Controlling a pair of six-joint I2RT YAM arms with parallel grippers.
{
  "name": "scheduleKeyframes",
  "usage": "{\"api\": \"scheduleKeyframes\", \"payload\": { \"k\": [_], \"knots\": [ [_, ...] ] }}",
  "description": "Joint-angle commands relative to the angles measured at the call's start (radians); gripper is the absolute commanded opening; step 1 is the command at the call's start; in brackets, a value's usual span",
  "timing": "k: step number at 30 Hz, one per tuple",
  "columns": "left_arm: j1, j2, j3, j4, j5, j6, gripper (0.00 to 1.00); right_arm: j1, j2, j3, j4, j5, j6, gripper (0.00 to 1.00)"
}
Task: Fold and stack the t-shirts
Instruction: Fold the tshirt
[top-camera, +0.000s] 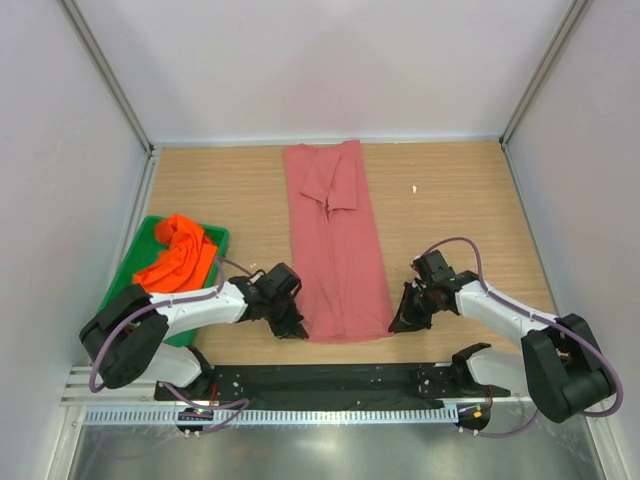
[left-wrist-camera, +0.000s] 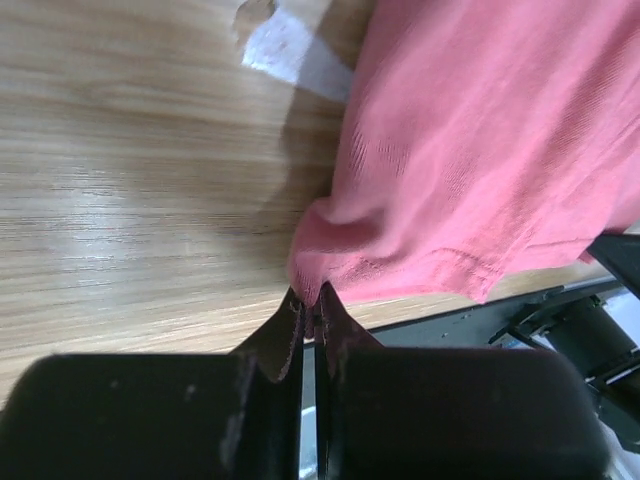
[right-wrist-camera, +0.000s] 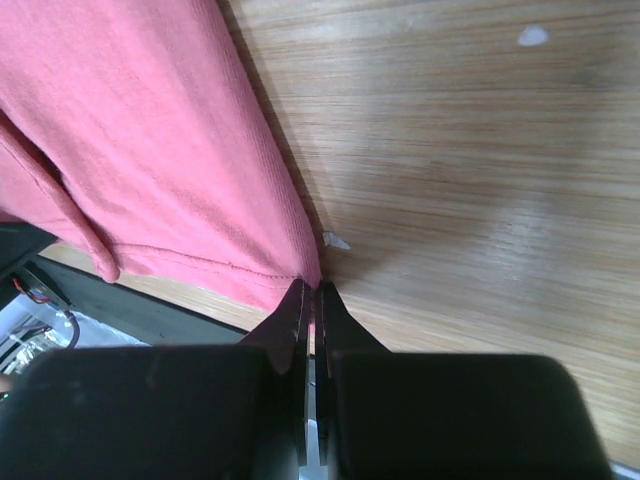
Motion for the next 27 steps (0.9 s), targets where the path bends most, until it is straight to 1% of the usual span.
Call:
{"api": "scheduleKeyframes", "payload": {
  "k": [1, 6, 10, 13, 14, 15, 17, 18, 20, 21, 23, 27],
  "knots": [
    [-0.002, 0.008, 0.092, -0.079, -0.086, 0.079, 0.00, 0.005, -0.023, 0.063, -0.035, 0.040, 0.006, 0.01],
    [0.023, 0.019, 0.197, -0.131, -0.095, 0.125, 0.00, 0.005, 0.000, 0.164, -0.067, 0.058, -0.010, 0.01],
    [0.081, 0.040, 0.277, -0.162, -0.091, 0.177, 0.00, 0.002, 0.074, 0.317, -0.089, 0.083, -0.051, 0.01],
    [0.159, 0.068, 0.323, -0.161, -0.065, 0.193, 0.00, -0.017, 0.172, 0.437, -0.100, 0.094, -0.082, 0.01],
    [0.205, 0.082, 0.345, -0.156, -0.039, 0.202, 0.00, -0.037, 0.231, 0.469, -0.103, 0.092, -0.100, 0.01],
    [0.228, 0.108, 0.356, -0.142, -0.025, 0.205, 0.00, -0.047, 0.259, 0.535, -0.106, 0.091, -0.109, 0.01],
    [0.291, 0.143, 0.387, -0.130, 0.006, 0.222, 0.00, -0.075, 0.359, 0.599, -0.101, 0.085, -0.131, 0.01],
    [0.308, 0.161, 0.427, -0.127, 0.013, 0.231, 0.00, -0.084, 0.402, 0.668, -0.106, 0.075, -0.140, 0.01],
    [0.354, 0.232, 0.480, -0.131, 0.039, 0.262, 0.00, -0.104, 0.466, 0.743, -0.118, 0.057, -0.166, 0.01],
    [0.369, 0.260, 0.529, -0.133, 0.053, 0.271, 0.00, -0.110, 0.532, 0.811, -0.124, 0.057, -0.172, 0.01],
    [0.412, 0.329, 0.574, -0.134, 0.078, 0.285, 0.00, -0.126, 0.595, 0.879, -0.132, 0.030, -0.184, 0.01],
    [0.462, 0.422, 0.709, -0.154, 0.121, 0.323, 0.00, -0.153, 0.751, 1.062, -0.164, 0.006, -0.203, 0.01]
  ]
}}
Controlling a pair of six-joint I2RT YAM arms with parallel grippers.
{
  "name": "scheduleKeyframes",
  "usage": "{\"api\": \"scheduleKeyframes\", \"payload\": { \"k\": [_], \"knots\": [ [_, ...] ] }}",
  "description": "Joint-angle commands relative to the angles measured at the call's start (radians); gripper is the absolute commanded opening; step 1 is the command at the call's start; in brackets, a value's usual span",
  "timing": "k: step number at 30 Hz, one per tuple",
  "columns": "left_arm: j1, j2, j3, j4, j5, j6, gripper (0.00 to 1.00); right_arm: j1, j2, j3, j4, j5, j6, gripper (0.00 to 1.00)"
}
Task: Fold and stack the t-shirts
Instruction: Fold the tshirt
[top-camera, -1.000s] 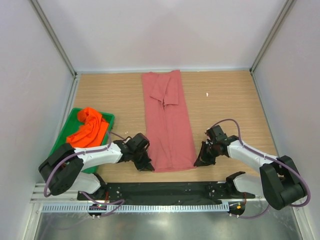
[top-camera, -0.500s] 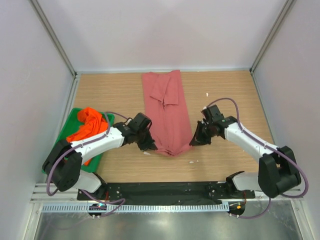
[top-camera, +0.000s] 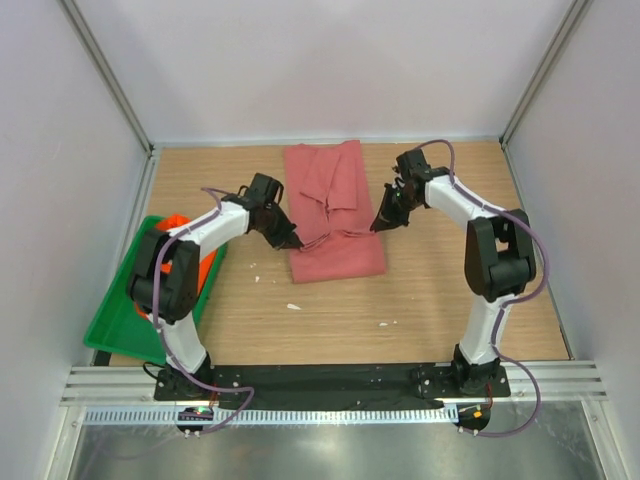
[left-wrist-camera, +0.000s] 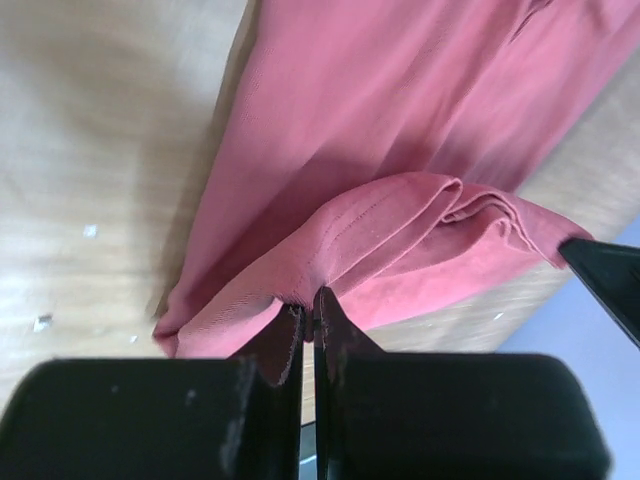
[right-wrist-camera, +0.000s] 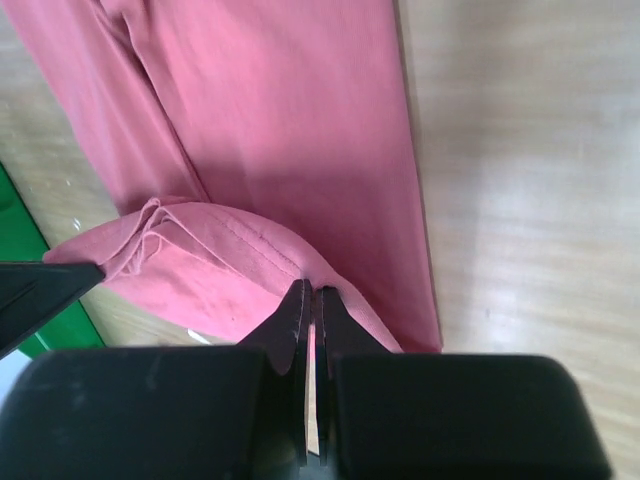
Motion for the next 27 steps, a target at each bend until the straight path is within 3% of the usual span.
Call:
{"api": "scheduleKeyframes", "payload": {
  "k": [1, 5, 14, 27],
  "knots": [
    [0.046, 0.050, 0.114, -0.016, 0.070, 0.062, 0.00, -0.019, 0.079, 0.151, -0.053, -0.033, -0.041, 0.01],
    [0.080, 0.124, 0.184, -0.022, 0.099, 0.070, 0.00, -0.036, 0.159, 0.278, -0.085, -0.040, -0.044, 0.01],
    [0.111, 0.230, 0.317, -0.047, 0.146, 0.093, 0.00, -0.068, 0.254, 0.373, -0.082, -0.074, -0.033, 0.01],
    [0.144, 0.293, 0.371, -0.050, 0.174, 0.105, 0.00, -0.085, 0.330, 0.412, -0.075, -0.109, -0.045, 0.02]
  ]
}}
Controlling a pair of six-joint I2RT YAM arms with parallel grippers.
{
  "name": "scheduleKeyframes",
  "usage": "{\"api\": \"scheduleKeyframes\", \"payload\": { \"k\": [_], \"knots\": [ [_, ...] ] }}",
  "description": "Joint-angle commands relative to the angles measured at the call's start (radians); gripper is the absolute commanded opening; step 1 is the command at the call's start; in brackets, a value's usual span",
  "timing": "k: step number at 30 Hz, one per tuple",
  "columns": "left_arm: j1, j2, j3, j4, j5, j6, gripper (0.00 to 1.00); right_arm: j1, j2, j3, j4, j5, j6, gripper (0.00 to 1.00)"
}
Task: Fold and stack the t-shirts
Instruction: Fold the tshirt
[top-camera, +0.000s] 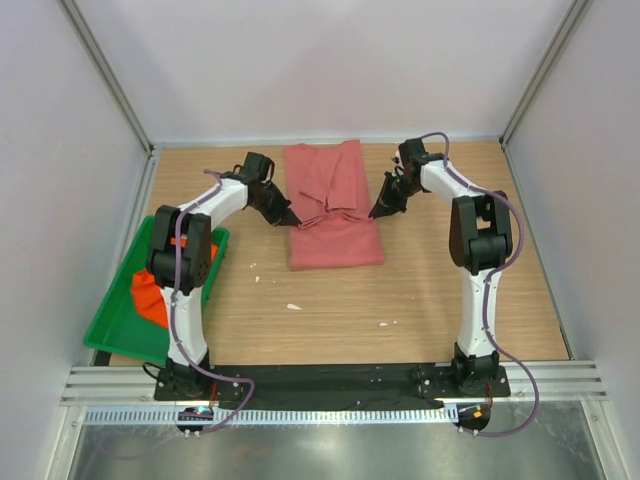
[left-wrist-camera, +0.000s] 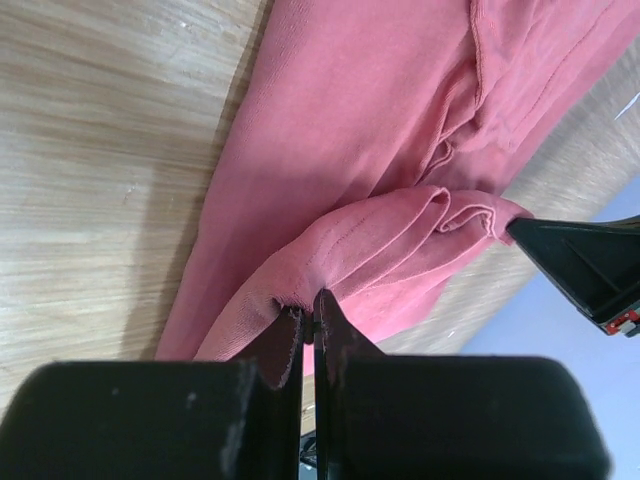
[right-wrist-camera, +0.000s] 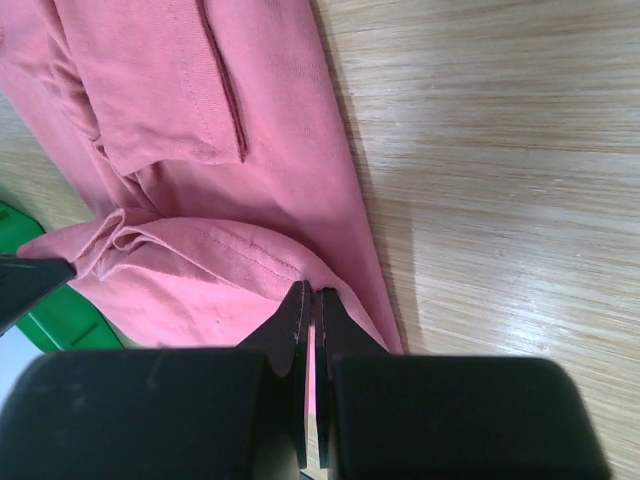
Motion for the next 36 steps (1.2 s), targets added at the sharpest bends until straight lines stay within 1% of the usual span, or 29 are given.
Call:
{"api": "scheduleKeyframes", "payload": {
  "k": [1, 4, 5, 6, 7, 9, 10, 11, 13, 14, 16, 17, 18, 19, 20, 21, 22, 23, 25, 27, 32, 36],
  "knots": [
    [0.012, 0.019, 0.049, -0.002, 0.042, 0.021, 0.00, -0.011, -0.011, 0.049, 0.004, -0.014, -0.014, 0.02],
    [0.014, 0.039, 0.064, 0.000, 0.047, 0.029, 0.00, -0.014, 0.003, 0.053, 0.019, -0.021, -0.013, 0.07],
    [0.015, 0.042, 0.069, -0.002, 0.043, 0.034, 0.01, -0.014, 0.008, 0.061, 0.025, -0.021, -0.013, 0.15],
    [0.018, 0.042, 0.073, -0.004, 0.033, 0.040, 0.07, -0.014, 0.014, 0.067, 0.035, -0.007, -0.013, 0.21],
    [0.020, 0.041, 0.101, -0.032, -0.014, 0.070, 0.19, -0.020, 0.023, 0.090, 0.029, 0.004, -0.013, 0.30],
    [0.018, 0.024, 0.156, -0.088, -0.083, 0.133, 0.32, -0.023, 0.029, 0.130, -0.020, 0.022, -0.022, 0.38],
    [0.017, 0.012, 0.184, -0.176, -0.173, 0.196, 0.37, -0.023, 0.028, 0.153, -0.046, 0.073, -0.052, 0.42],
    [0.017, -0.007, 0.222, -0.207, -0.218, 0.231, 0.47, -0.023, 0.009, 0.180, -0.072, 0.102, -0.068, 0.51],
    [0.017, -0.083, 0.213, -0.227, -0.261, 0.297, 0.54, -0.023, -0.026, 0.173, -0.106, 0.165, -0.094, 0.58],
    [0.017, -0.108, 0.180, -0.217, -0.249, 0.308, 0.55, -0.022, -0.067, 0.138, -0.105, 0.162, -0.094, 0.59],
    [0.015, -0.157, 0.124, -0.162, -0.188, 0.308, 0.50, -0.013, -0.112, 0.075, -0.055, 0.106, -0.072, 0.60],
    [0.014, -0.165, 0.094, -0.134, -0.107, 0.285, 0.42, 0.004, -0.130, 0.000, -0.025, 0.082, -0.031, 0.59],
    [0.006, -0.171, 0.025, -0.067, -0.056, 0.270, 0.38, 0.012, -0.174, -0.043, 0.057, 0.067, -0.008, 0.59],
    [-0.002, -0.167, -0.001, -0.035, -0.019, 0.259, 0.34, 0.024, -0.192, -0.089, 0.111, 0.053, 0.022, 0.59],
    [-0.018, -0.159, -0.021, -0.007, 0.011, 0.248, 0.25, 0.030, -0.208, -0.171, 0.166, 0.009, 0.071, 0.57],
    [-0.029, -0.147, -0.044, 0.028, 0.063, 0.245, 0.23, 0.042, -0.216, -0.204, 0.258, -0.016, 0.107, 0.56],
    [-0.037, -0.124, -0.049, 0.047, 0.082, 0.242, 0.21, 0.049, -0.209, -0.226, 0.295, -0.052, 0.137, 0.54],
    [-0.049, -0.113, -0.054, 0.070, 0.105, 0.239, 0.18, 0.052, -0.198, -0.241, 0.341, -0.101, 0.176, 0.46],
    [-0.054, -0.076, -0.057, 0.121, 0.128, 0.233, 0.15, 0.064, -0.155, -0.220, 0.352, -0.123, 0.185, 0.39],
    [-0.048, -0.041, -0.046, 0.147, 0.147, 0.230, 0.14, 0.067, -0.129, -0.206, 0.370, -0.132, 0.199, 0.37],
    [-0.016, 0.048, 0.006, 0.174, 0.159, 0.225, 0.12, 0.061, -0.065, -0.162, 0.369, -0.114, 0.173, 0.35],
    [0.009, 0.090, 0.037, 0.182, 0.167, 0.225, 0.12, 0.043, -0.029, -0.151, 0.386, -0.117, 0.179, 0.33]
  ]
}}
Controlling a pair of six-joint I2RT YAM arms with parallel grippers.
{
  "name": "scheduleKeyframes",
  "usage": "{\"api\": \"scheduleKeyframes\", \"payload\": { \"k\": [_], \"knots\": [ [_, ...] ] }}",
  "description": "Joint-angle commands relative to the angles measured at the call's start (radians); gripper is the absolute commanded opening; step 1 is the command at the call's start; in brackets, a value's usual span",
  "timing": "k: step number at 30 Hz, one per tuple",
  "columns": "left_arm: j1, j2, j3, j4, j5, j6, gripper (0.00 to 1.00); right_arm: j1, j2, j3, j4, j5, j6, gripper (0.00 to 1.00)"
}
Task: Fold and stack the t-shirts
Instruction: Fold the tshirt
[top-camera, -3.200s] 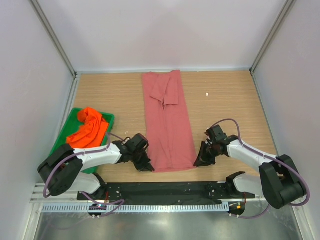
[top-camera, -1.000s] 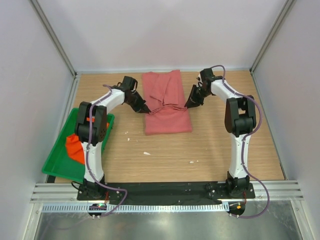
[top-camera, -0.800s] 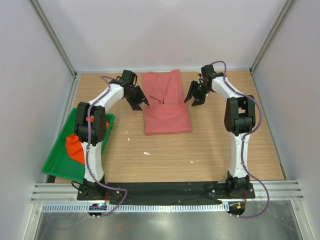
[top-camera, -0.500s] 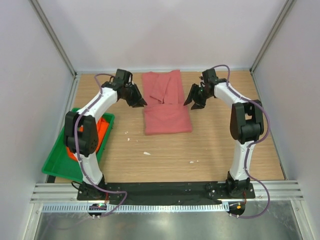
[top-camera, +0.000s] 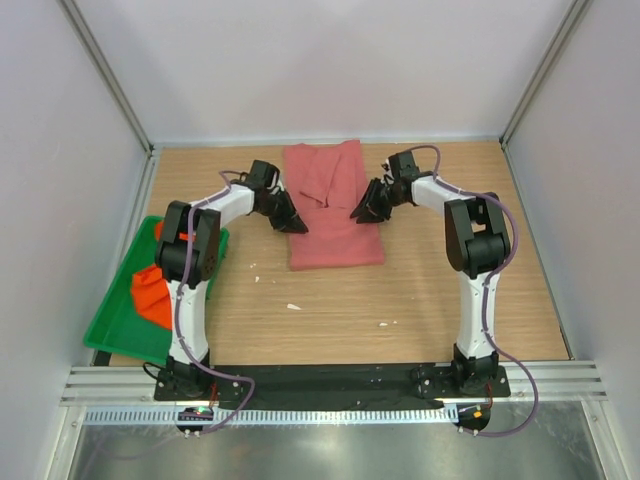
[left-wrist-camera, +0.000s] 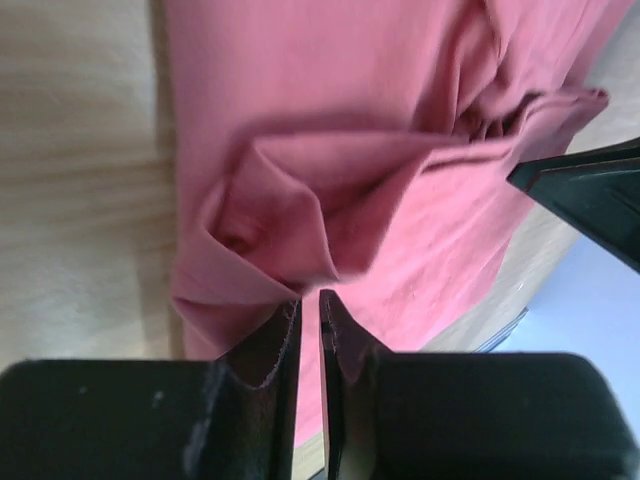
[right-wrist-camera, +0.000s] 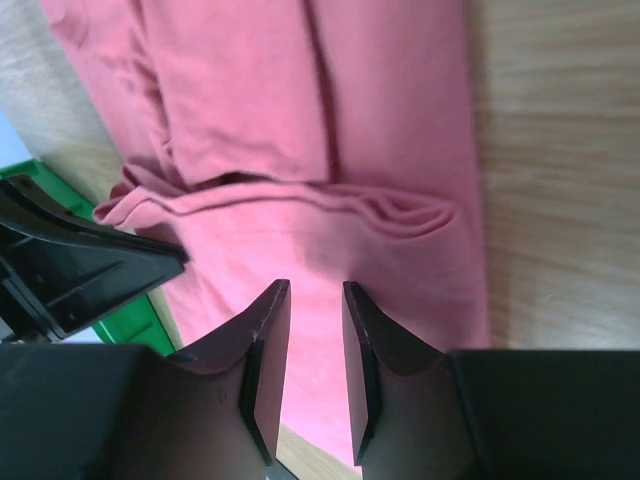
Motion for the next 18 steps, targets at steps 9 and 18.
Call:
{"api": "scheduleKeyframes", "payload": {
  "k": [9, 18],
  "knots": [
    [0.064, 0.055, 0.086, 0.070, 0.055, -0.002, 0.13, -0.084, 0.068, 0.074, 0.061, -0.017, 0.022, 0.31],
    [0.023, -0.138, 0.080, -0.134, -0.049, 0.125, 0.28, -0.070, -0.019, 0.192, -0.198, 0.079, -0.129, 0.33]
  ]
}}
